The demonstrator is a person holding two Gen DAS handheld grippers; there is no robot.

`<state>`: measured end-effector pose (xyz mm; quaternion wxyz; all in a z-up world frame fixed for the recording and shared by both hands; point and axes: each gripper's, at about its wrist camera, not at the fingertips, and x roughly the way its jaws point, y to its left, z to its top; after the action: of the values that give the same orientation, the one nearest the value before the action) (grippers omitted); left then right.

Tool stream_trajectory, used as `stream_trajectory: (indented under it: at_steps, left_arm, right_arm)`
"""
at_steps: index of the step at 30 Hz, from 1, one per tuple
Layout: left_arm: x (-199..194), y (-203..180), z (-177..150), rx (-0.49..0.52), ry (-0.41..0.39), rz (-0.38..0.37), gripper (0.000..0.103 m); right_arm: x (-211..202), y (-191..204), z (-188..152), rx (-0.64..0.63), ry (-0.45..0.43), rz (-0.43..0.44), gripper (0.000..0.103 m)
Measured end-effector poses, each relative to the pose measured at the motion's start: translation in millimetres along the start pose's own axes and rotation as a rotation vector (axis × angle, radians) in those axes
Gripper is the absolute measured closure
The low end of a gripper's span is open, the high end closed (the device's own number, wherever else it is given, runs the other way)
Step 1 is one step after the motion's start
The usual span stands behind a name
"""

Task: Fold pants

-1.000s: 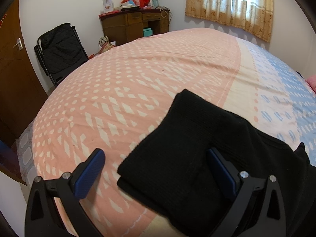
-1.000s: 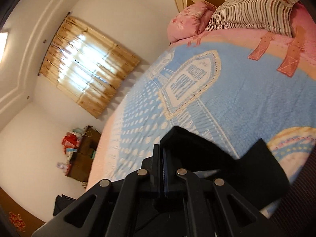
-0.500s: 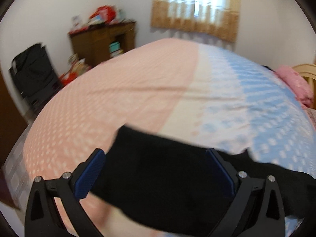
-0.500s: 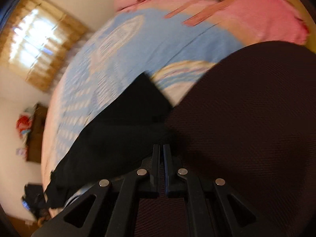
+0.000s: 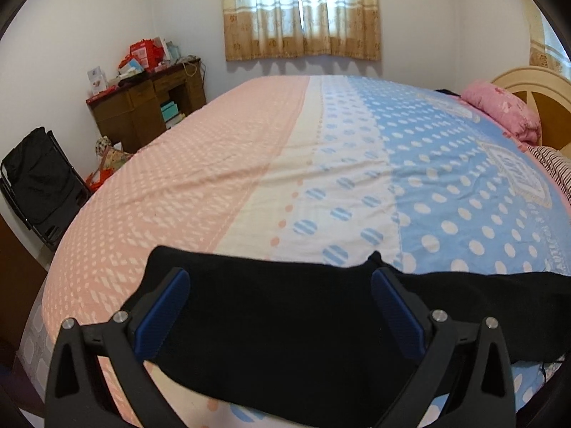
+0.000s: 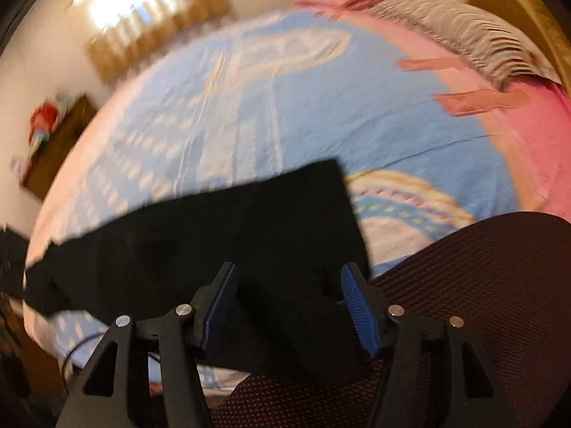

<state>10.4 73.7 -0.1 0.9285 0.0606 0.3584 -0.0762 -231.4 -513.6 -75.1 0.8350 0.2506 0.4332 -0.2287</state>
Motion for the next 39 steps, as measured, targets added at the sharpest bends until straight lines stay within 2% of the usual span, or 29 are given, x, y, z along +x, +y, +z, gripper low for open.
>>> stream_trajectory:
  at_steps: [2, 3, 4, 8, 11, 15, 16, 18, 22, 24, 30, 32, 33, 35, 39]
  left_arm:
    - [4.3, -2.5, -2.1, 0.002, 0.015, 0.009, 0.000]
    - [5.7, -3.3, -2.5, 0.001, 0.021, 0.011, 0.000]
    - [6.6, -4.2, -3.1, -0.001, 0.026, 0.010, 0.000]
    - [3.8, -4.7, -4.5, -0.007, 0.025, 0.002, 0.000]
    - [2.1, -0.8, -5.3, -0.010, 0.023, 0.017, 0.000]
    - [2.0, 8.6, -5.6, -0.033, 0.024, 0.031, 0.000]
    - [2.2, 9.8, -5.5, -0.038, 0.025, 0.031, 0.000]
    - [3.2, 11.1, -5.7, -0.050, 0.031, 0.024, 0.000]
    - [1.9, 8.9, -8.3, -0.046, 0.038, 0.010, 0.000]
    - [1.0, 8.7, -8.7, -0.038, 0.038, 0.016, 0.000]
    - [2.4, 13.6, -9.1, -0.061, 0.042, 0.014, 0.000]
    - [3.9, 13.0, -10.8, -0.060, 0.052, 0.007, 0.000]
    - [4.0, 12.2, -11.8, -0.053, 0.055, 0.005, 0.000]
    - [3.2, 11.4, -11.9, -0.045, 0.051, 0.011, 0.000]
    - [0.9, 14.9, -9.1, -0.061, 0.038, 0.017, 0.000]
  right_arm:
    - [9.7, 6.4, -3.3, -0.046, 0.038, -0.033, 0.062]
    - [16.4, 8.0, -5.2, -0.066, 0.061, -0.053, 0.065]
    - [23.6, 8.9, -8.8, -0.082, 0.079, -0.073, 0.065]
    - [33.8, 10.2, -9.8, -0.098, 0.049, -0.090, 0.065]
    - [35.6, -1.2, -8.3, -0.024, 0.030, -0.049, 0.065]
    - [13.7, -20.6, -5.3, 0.143, -0.060, 0.084, 0.065]
    - [9.6, -22.6, -2.9, 0.149, -0.084, 0.067, 0.065]
    - [10.4, -17.2, 1.6, 0.081, -0.087, -0.015, 0.065]
    - [36.9, -5.7, 2.1, 0.008, 0.019, -0.039, 0.065]
    - [38.2, 1.6, -0.1, -0.048, 0.016, -0.080, 0.065]
    - [34.4, 5.5, -10.7, -0.125, 0.070, -0.071, 0.066]
    - [34.1, 3.4, -10.4, -0.095, 0.071, -0.036, 0.088]
    - [32.6, 6.1, -10.8, -0.089, 0.065, -0.024, 0.088]
    - [25.7, 16.0, -15.4, -0.130, 0.037, -0.063, 0.090]
    - [-8.9, 21.0, -5.0, -0.135, -0.097, -0.078, 0.090]
